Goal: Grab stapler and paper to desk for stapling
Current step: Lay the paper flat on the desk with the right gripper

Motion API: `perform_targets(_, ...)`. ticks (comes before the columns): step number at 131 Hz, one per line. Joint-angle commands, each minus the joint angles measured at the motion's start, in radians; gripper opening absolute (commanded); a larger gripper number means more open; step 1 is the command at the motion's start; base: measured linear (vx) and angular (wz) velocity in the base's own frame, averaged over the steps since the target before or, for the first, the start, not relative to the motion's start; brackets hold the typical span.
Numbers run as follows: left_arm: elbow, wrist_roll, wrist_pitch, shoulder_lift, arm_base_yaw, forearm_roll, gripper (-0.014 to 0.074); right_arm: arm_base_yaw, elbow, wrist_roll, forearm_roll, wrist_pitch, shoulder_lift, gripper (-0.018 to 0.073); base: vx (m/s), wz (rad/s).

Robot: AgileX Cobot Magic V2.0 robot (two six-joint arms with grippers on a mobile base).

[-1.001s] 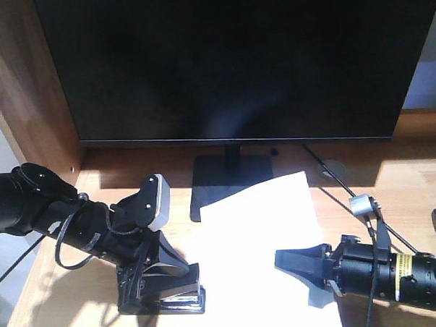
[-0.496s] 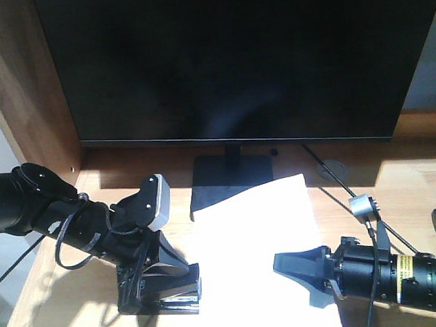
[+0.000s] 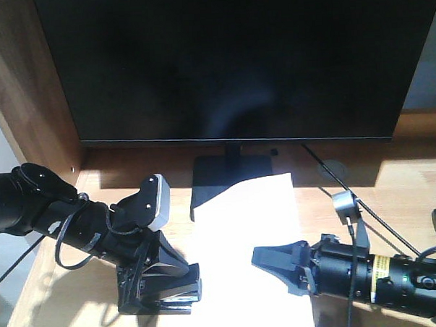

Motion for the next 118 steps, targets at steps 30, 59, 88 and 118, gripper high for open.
perform_targets(30,-0.018,0.001,0.036,-0.038,-0.003,-0.044,-0.0006,0.021,-0.011,-0.028,0.114,0.074,-0.032,-0.0003,0.00,0.00)
perform_targets(59,-0.018,0.001,0.036,-0.038,-0.003,-0.044,-0.0006,0.021,-0.011,-0.028,0.110,0.105,0.004,-0.0003,0.00,0.00)
perform_targets(88,-0.018,0.001,0.036,-0.038,-0.003,-0.044,-0.0006,0.021,-0.011,-0.028,0.117,-0.016,0.131,-0.0003,0.00,0.00)
perform_targets(118,-0.018,0.001,0.036,-0.038,-0.003,-0.044,-0.0006,0.021,-0.013,-0.028,0.124,-0.145,0.241,-0.0003,0.00,0.00)
